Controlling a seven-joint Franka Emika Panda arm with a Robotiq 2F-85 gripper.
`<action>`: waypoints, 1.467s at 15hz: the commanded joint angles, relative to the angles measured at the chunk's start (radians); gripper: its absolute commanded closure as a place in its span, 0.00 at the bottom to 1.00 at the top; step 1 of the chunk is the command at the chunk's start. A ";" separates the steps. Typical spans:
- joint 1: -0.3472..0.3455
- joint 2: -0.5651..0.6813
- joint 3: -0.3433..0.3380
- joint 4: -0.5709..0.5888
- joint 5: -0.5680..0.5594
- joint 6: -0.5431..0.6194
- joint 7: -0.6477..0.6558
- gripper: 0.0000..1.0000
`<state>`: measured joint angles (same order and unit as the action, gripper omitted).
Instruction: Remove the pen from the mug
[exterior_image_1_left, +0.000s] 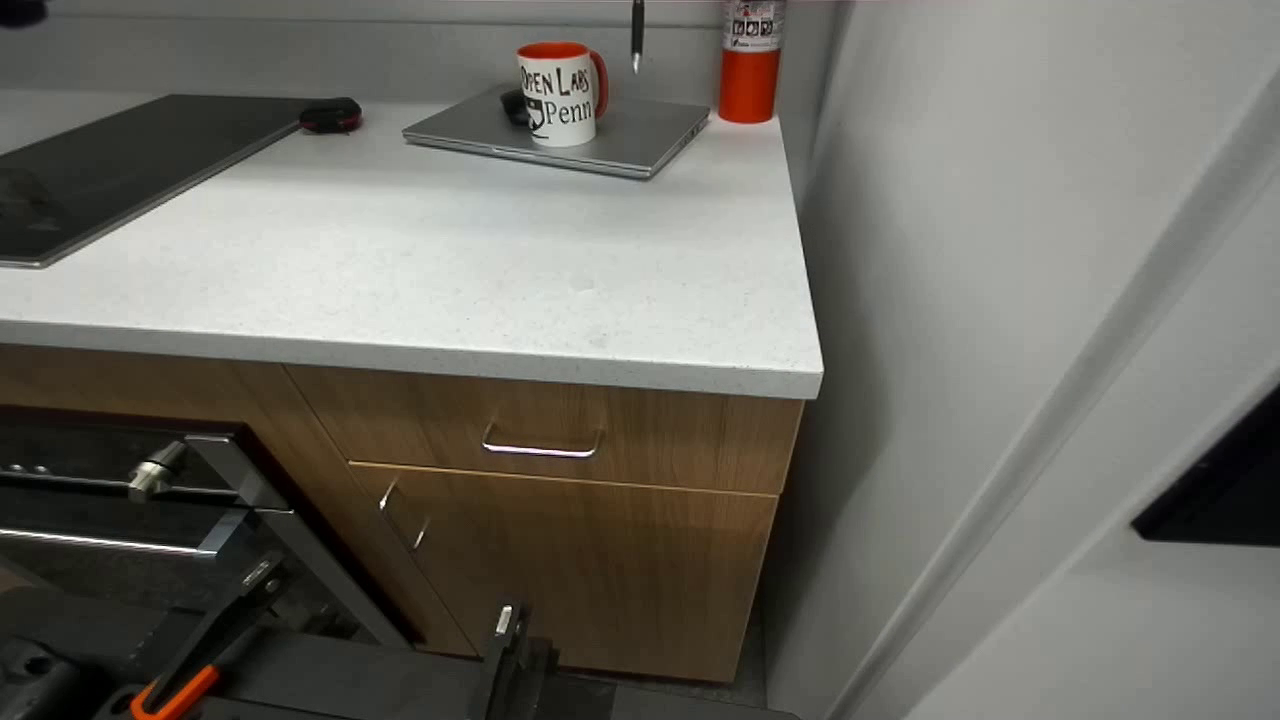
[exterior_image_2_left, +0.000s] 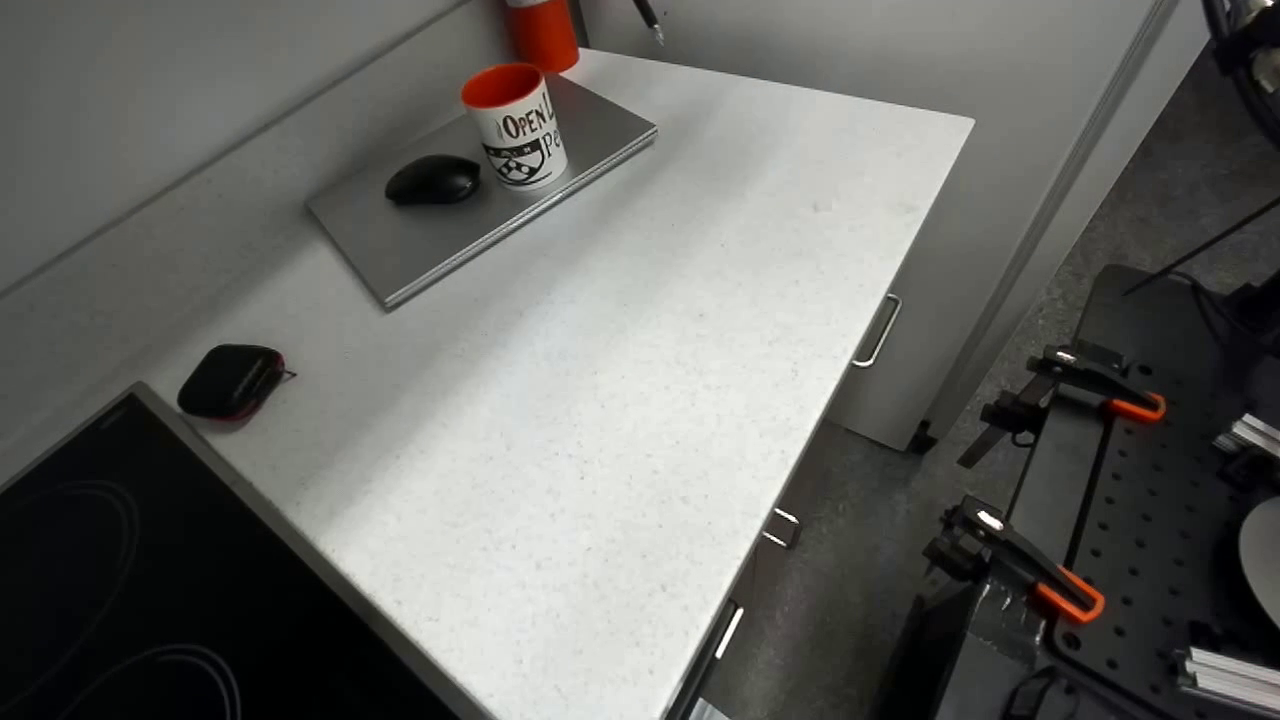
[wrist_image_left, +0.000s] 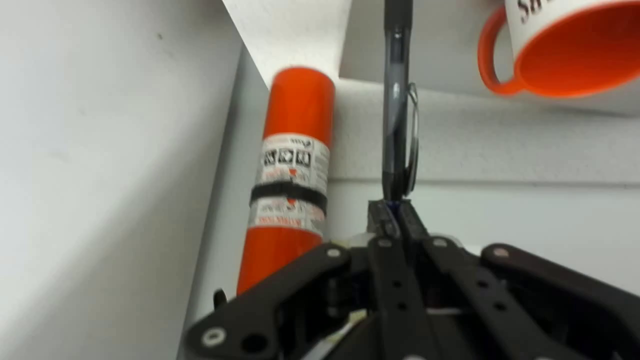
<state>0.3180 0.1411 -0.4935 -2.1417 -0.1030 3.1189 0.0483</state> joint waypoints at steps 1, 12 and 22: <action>0.071 -0.058 -0.082 -0.088 -0.109 -0.144 0.081 0.99; -0.217 -0.020 0.256 -0.175 0.018 -0.402 0.066 0.99; -0.338 0.009 0.343 -0.149 0.055 -0.372 0.071 0.32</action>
<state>0.0188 0.1463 -0.1829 -2.3051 -0.0845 2.7312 0.1218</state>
